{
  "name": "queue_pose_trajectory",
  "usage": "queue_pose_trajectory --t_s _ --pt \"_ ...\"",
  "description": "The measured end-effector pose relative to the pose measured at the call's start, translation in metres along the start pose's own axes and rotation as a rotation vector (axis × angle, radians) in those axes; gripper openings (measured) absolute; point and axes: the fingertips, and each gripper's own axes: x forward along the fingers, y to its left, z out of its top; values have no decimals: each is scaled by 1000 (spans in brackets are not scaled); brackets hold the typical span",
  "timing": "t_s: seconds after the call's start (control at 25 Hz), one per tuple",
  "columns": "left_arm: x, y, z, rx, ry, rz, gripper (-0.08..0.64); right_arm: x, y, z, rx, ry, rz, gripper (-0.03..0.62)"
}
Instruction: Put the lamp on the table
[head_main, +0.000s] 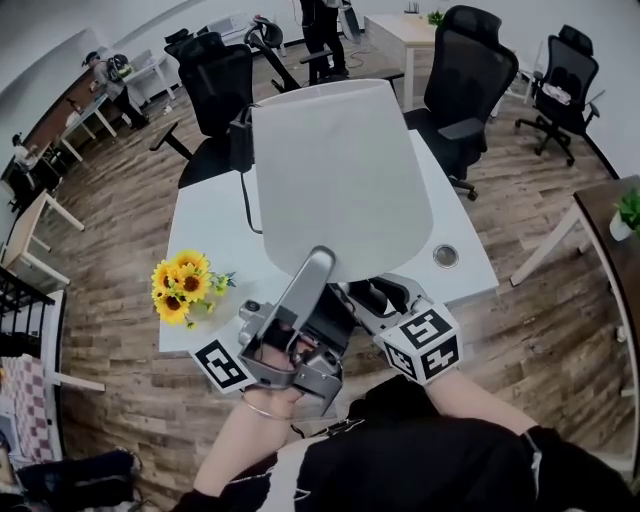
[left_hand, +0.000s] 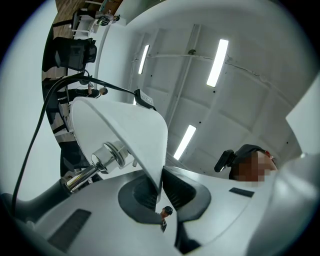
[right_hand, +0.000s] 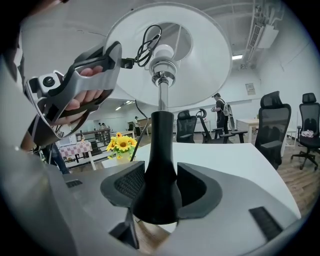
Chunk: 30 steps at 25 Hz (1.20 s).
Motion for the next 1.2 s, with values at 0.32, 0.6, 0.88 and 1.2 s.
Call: queue_pose_trajectory --t_s 0.32,0.6,0.88,1.2 --pt "27 30 -3 5 11 20 14 7 -36 4 14 9 20 212" --pt "67 69 -1 -1 -17 36 14 13 -91 15 10 18 37 212" --pt "115 109 -10 8 -27 44 15 15 -153 25 13 22 58 212" --pt "159 148 -20 51 -56 68 15 19 -212 34 -4 14 113 212"
